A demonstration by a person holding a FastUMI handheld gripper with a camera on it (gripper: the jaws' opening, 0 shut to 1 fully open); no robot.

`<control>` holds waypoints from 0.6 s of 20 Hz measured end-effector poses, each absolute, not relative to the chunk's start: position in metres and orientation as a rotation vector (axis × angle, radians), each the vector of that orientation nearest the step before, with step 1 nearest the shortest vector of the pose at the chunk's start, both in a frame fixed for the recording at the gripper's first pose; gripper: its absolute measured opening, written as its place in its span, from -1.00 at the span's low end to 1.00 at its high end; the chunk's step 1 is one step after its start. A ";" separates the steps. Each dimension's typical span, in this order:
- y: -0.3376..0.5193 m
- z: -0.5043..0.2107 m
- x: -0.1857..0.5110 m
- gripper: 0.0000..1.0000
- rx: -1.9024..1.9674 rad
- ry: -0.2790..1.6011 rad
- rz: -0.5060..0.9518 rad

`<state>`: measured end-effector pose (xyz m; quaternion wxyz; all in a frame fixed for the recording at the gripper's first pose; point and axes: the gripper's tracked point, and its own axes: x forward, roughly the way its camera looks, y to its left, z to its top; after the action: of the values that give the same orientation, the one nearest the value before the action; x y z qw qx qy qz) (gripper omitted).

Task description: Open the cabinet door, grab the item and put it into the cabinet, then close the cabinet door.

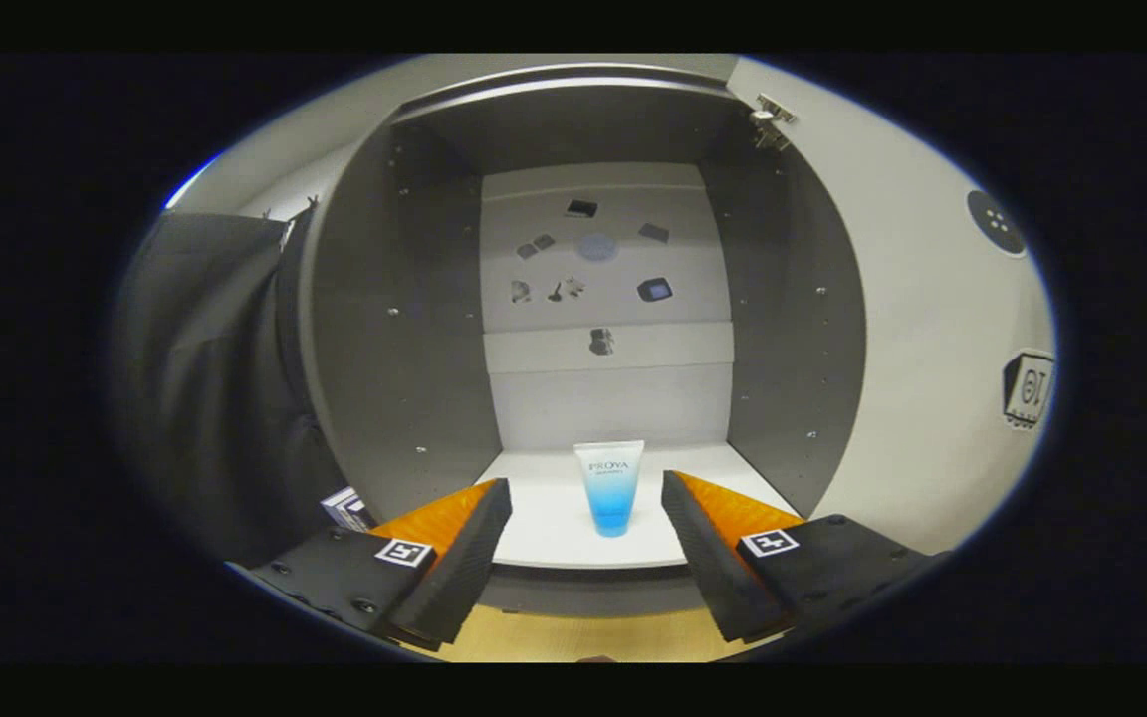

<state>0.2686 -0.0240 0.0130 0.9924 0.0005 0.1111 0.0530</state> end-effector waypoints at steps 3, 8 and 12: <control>-0.018 0.027 0.212 0.94 -0.007 0.198 0.121; -0.018 0.054 0.119 0.94 -0.019 0.135 0.145; -0.040 0.054 0.052 0.91 -0.029 0.103 0.105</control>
<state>0.0519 -0.0403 0.0540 0.9972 -0.0147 0.0517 0.0523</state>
